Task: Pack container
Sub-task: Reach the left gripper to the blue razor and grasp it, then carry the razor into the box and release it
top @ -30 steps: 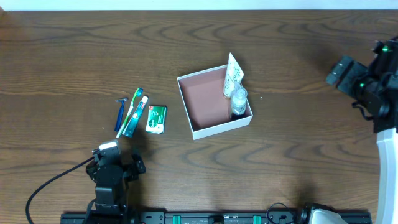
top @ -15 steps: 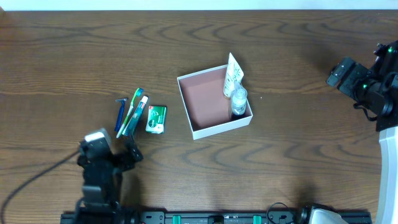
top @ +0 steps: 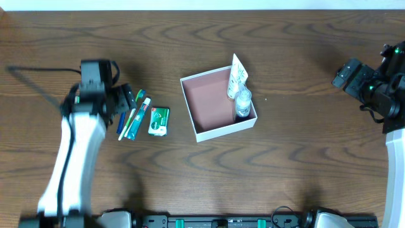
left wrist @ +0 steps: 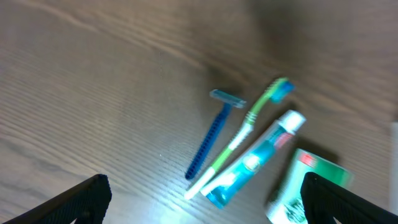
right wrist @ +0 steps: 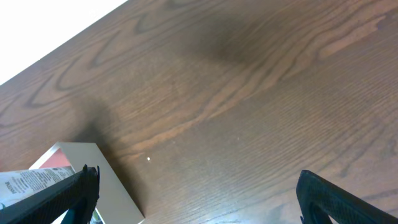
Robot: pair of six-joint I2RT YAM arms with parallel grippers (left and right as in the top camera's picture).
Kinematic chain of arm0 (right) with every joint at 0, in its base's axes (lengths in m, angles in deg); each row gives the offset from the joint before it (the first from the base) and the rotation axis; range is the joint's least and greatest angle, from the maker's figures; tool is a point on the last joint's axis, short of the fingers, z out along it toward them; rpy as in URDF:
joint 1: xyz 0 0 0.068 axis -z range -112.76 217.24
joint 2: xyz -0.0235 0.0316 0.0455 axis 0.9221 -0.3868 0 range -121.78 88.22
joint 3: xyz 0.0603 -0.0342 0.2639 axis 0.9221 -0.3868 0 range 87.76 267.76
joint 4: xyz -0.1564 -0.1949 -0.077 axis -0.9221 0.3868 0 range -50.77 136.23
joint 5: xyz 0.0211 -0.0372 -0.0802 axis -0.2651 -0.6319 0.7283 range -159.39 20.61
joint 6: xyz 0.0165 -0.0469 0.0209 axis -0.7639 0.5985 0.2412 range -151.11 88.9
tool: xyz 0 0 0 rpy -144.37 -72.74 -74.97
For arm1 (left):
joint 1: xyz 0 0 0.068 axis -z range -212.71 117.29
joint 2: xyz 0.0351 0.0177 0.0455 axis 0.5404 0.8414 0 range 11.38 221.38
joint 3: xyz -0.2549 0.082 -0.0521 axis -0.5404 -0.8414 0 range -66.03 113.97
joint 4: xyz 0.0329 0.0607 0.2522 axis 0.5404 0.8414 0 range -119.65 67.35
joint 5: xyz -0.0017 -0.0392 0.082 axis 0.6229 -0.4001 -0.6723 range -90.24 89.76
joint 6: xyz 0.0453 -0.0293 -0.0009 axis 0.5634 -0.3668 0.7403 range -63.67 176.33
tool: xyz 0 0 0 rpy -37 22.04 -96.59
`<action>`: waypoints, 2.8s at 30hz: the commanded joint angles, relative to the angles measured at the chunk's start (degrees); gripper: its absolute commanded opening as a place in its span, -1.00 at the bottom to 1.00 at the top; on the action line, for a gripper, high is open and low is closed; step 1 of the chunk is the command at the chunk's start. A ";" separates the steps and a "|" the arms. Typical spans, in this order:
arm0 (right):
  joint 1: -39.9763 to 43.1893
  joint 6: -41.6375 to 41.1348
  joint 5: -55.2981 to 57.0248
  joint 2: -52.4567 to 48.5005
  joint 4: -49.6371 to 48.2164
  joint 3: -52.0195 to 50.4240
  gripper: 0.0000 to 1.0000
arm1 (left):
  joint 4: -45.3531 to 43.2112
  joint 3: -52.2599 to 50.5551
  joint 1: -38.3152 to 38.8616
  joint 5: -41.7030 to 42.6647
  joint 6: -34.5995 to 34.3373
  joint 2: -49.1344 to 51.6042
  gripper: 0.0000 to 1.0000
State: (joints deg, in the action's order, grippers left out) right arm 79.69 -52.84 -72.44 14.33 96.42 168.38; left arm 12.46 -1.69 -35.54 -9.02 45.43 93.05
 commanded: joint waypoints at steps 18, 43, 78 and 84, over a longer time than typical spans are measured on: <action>0.35 -0.50 -0.22 -0.17 -0.09 0.26 0.99 | -5.42 3.08 -7.28 5.66 14.19 24.68 0.54; 0.35 -0.50 -0.22 -0.17 -0.09 0.26 0.99 | -10.08 3.02 -7.28 8.37 17.75 30.14 -0.30; 0.35 -0.50 -0.22 -0.17 -0.09 0.26 0.99 | -2.23 11.28 11.52 23.17 -0.79 1.14 -0.88; 0.35 -0.50 -0.22 -0.17 -0.07 0.26 0.98 | -6.78 10.45 26.23 8.20 -17.57 3.58 -0.88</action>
State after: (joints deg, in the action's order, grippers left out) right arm 79.69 -52.84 -72.46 14.33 96.40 168.38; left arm 5.97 9.68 -13.16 7.64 38.39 93.77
